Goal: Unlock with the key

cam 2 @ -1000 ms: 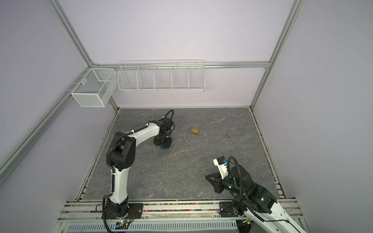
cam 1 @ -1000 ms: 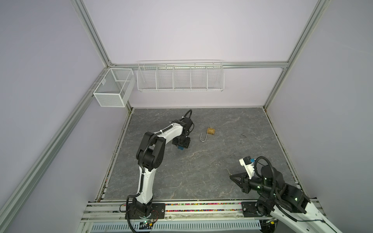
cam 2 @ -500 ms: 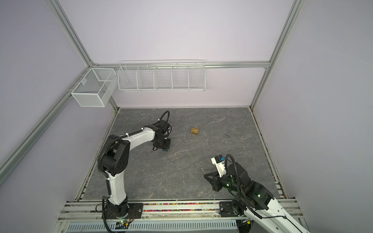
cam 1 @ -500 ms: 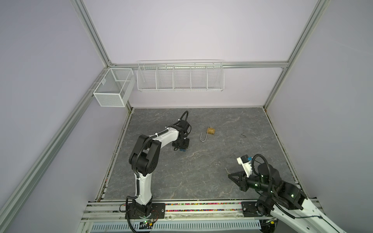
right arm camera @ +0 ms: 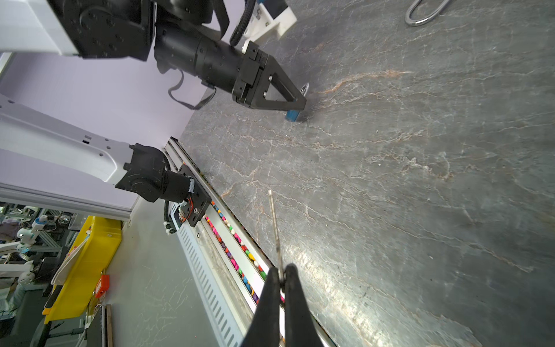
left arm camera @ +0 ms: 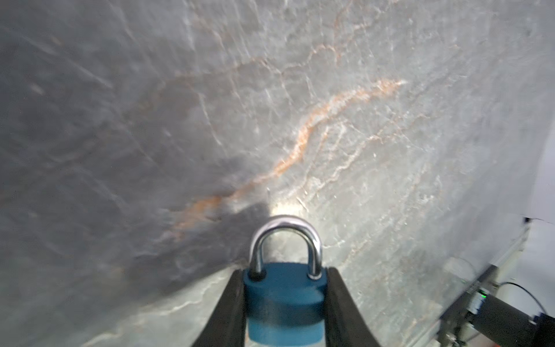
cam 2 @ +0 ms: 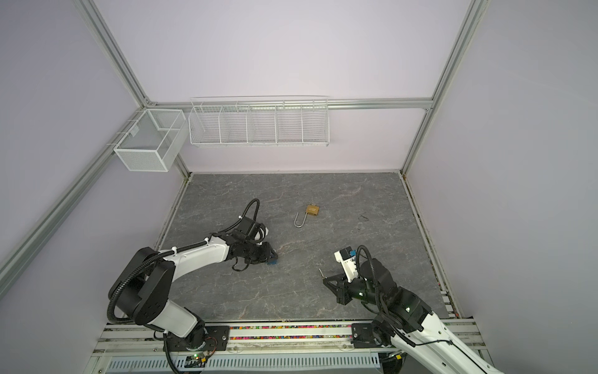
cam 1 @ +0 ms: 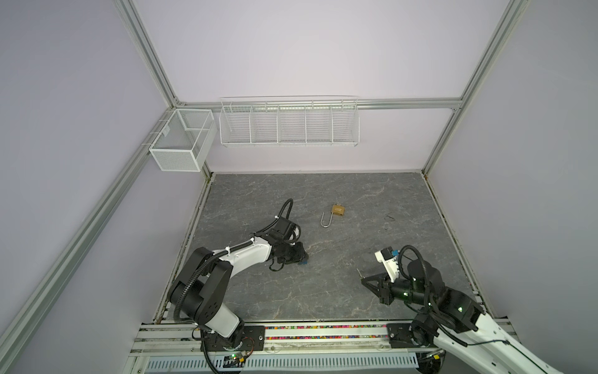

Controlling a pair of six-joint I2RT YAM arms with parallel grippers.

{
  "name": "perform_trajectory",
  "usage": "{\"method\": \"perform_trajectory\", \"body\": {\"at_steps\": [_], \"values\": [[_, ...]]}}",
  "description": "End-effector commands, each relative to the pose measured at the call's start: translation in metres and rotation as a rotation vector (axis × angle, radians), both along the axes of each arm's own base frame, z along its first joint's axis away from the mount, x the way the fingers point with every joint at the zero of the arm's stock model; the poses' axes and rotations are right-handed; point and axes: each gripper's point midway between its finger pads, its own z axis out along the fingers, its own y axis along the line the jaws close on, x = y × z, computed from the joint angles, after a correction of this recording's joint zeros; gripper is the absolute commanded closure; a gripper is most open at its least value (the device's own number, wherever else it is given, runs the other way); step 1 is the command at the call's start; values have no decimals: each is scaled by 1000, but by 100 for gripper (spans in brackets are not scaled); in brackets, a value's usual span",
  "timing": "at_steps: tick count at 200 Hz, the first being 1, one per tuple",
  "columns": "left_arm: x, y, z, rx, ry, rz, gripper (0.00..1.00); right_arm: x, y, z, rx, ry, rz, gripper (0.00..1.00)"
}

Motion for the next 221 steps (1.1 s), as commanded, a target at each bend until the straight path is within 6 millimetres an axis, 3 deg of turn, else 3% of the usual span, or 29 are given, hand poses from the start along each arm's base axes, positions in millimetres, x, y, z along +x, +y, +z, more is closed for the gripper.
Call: {"method": "perform_trajectory", "body": {"at_steps": [1, 34, 72, 87, 112, 129, 170, 221], "values": [[-8, -29, 22, -244, -8, 9, 98, 6, 8, -4, 25, 8, 2, 94], [-20, -23, 15, -211, 2, 27, 96, 15, 23, -15, 11, 37, 26, 94], [-23, -32, 38, -347, -10, 64, 92, 30, 44, -32, 20, 56, 47, 94], [-27, -27, 31, -303, 8, 70, 89, 35, 53, -37, 21, 72, 63, 94], [-33, -4, -3, -75, 87, 123, 89, 43, 63, -52, 6, 96, 70, 94], [-37, -3, -14, -36, 118, 140, 89, 45, 70, -60, -4, 121, 84, 94], [-38, -2, -12, 21, 100, 143, 91, 43, 64, -60, -9, 120, 66, 94], [-31, 43, 16, 383, 3, 126, 98, 37, 48, -53, -24, 86, 37, 94]]}}
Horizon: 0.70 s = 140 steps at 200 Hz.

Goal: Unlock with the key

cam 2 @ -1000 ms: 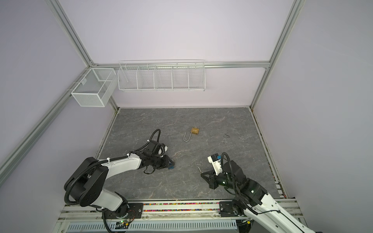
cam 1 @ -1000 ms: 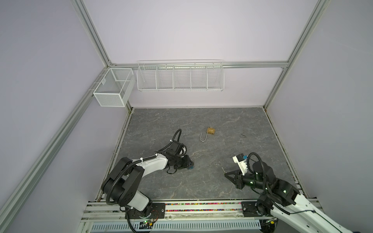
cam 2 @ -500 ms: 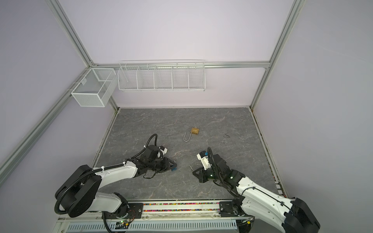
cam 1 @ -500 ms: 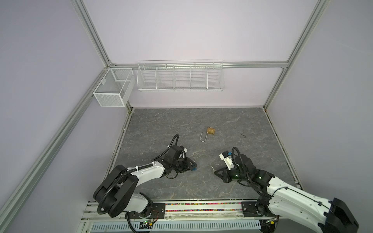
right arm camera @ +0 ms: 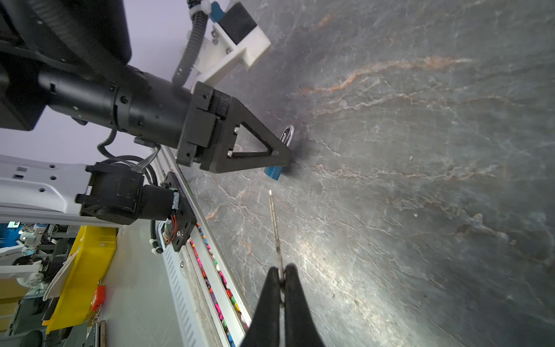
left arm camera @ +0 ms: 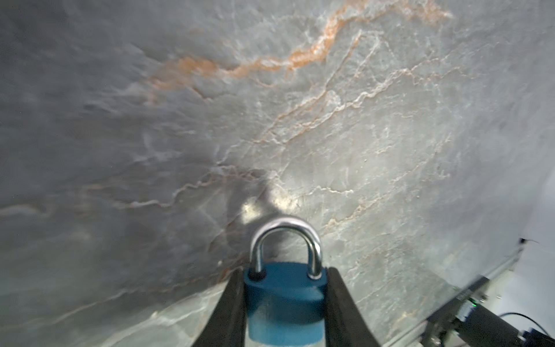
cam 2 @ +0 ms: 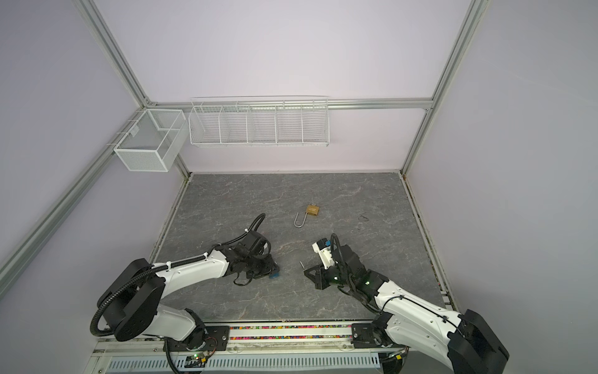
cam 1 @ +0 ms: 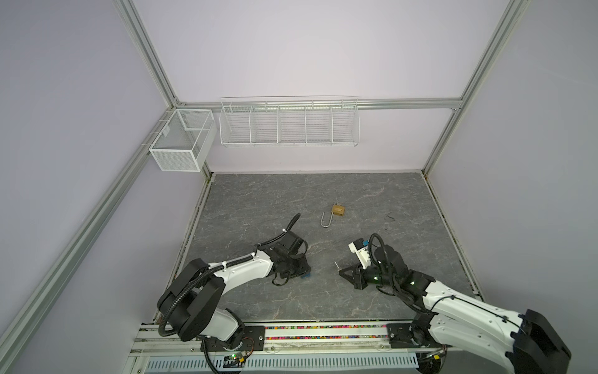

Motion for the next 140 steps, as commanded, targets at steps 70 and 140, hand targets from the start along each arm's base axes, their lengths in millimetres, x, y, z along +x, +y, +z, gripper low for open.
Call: {"method": "perform_trajectory", "body": {"at_steps": [70, 140], "values": [[1, 8, 24, 67, -33, -32, 87, -13, -23, -15, -44, 11, -40, 94], [1, 20, -3, 280, 1, -41, 85, -13, -25, -14, -46, 4, -43, 94]]}}
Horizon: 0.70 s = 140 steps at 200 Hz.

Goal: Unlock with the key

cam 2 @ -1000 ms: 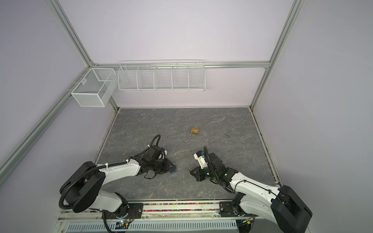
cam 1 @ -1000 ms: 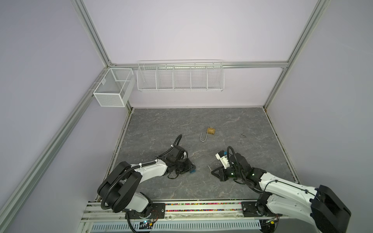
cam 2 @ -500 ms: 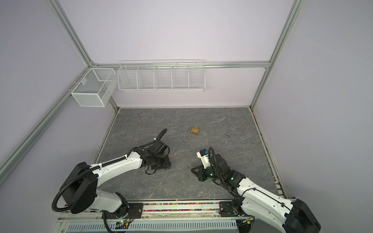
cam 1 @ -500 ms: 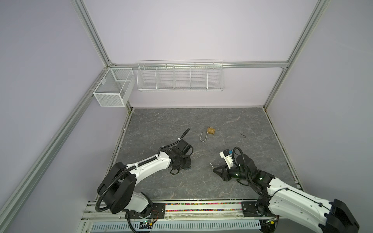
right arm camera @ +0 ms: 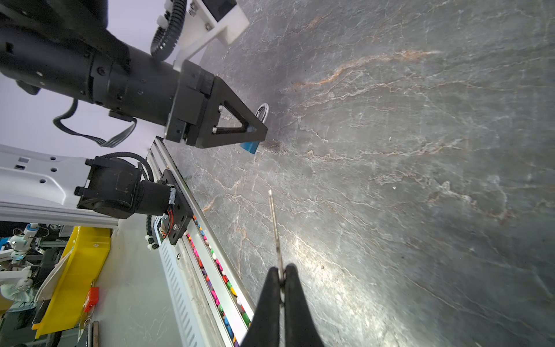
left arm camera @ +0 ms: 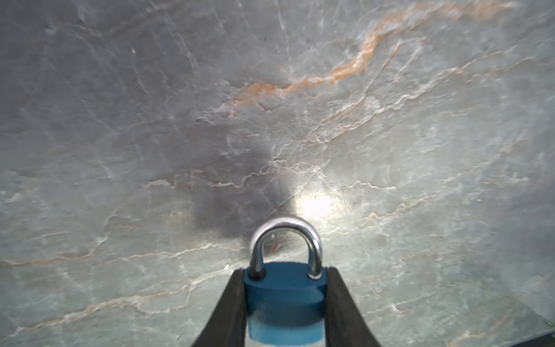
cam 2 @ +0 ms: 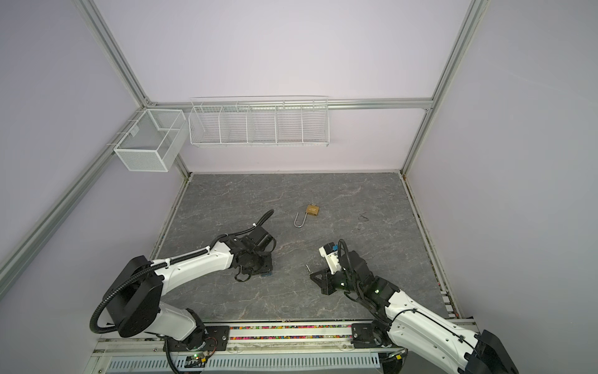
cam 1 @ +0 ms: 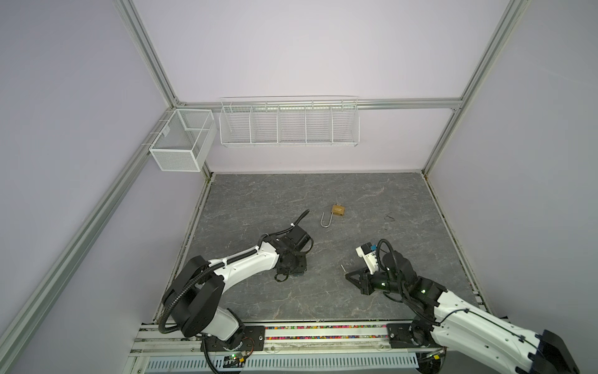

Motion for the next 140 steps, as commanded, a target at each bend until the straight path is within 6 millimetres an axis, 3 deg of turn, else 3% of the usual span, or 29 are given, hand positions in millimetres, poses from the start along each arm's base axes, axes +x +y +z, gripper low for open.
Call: {"method": "perform_trajectory", "body": {"at_steps": [1, 37, 86, 140], "values": [[4, 3, -3, 74, -5, 4, 85, 0, -5, -8, -24, 8, -15, 94], [7, 16, 10, 367, -44, -34, 85, 0, -7, -9, -26, 7, -18, 94], [13, 38, 40, 952, -128, -65, 88, 0, -7, -10, -25, 7, -17, 94], [14, 30, 27, 968, -142, -85, 85, -2, -13, -9, -35, 1, -27, 94]]}}
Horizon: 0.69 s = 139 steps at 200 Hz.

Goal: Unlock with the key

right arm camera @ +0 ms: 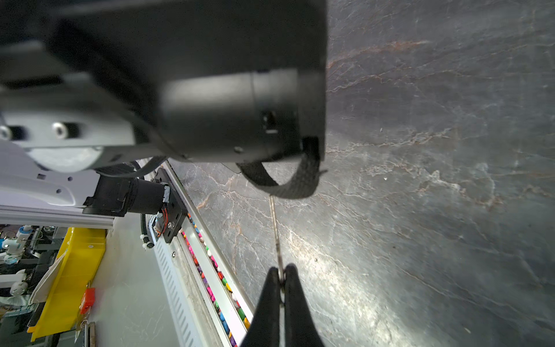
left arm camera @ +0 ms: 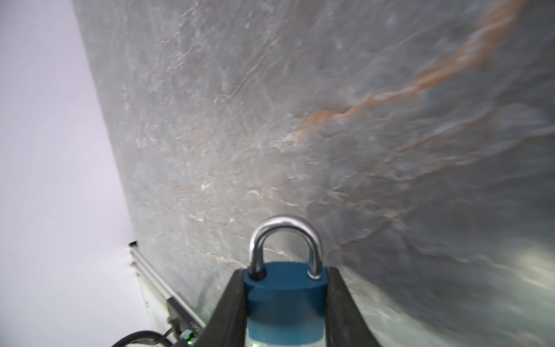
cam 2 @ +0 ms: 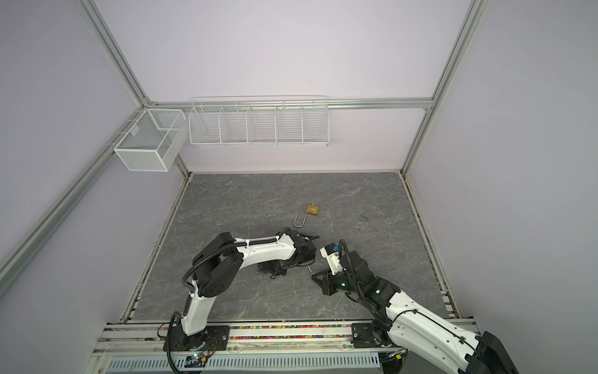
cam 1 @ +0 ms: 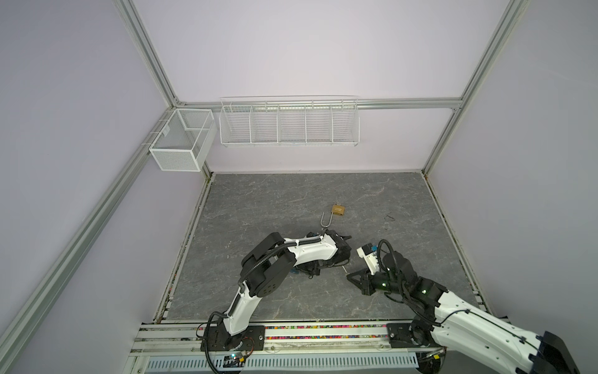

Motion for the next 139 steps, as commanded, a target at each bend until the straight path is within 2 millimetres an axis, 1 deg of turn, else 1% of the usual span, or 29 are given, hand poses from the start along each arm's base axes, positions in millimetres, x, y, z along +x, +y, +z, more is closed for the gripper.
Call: {"method": "perform_trajectory", "body": {"at_steps": [1, 14, 30, 52, 65, 89, 119, 129, 139], "values": [[3, 19, 23, 91, -45, -7, 84, -1, -7, -5, -17, -7, -15, 94], [3, 21, 19, 113, -34, -17, 83, -1, -9, -6, -15, -6, -21, 94], [5, 25, 15, 181, -19, -38, 83, -2, -10, -7, -16, -5, -22, 94], [7, 37, 15, 290, -28, -51, 83, -2, -11, -7, -16, -5, -25, 94], [10, 39, 15, 315, -42, -64, 82, -2, -11, -6, -15, -6, -26, 94], [10, 37, 9, 292, -38, -64, 75, -1, -12, -5, -17, -8, -26, 94], [10, 36, 6, 301, -33, -72, 69, 0, -12, -4, -12, -9, -30, 94], [10, 35, 3, 283, -31, -73, 64, 0, -11, -4, -12, -10, -28, 94], [9, 32, 1, 249, -28, -76, 57, 0, -11, -4, -13, -9, -28, 94]]}}
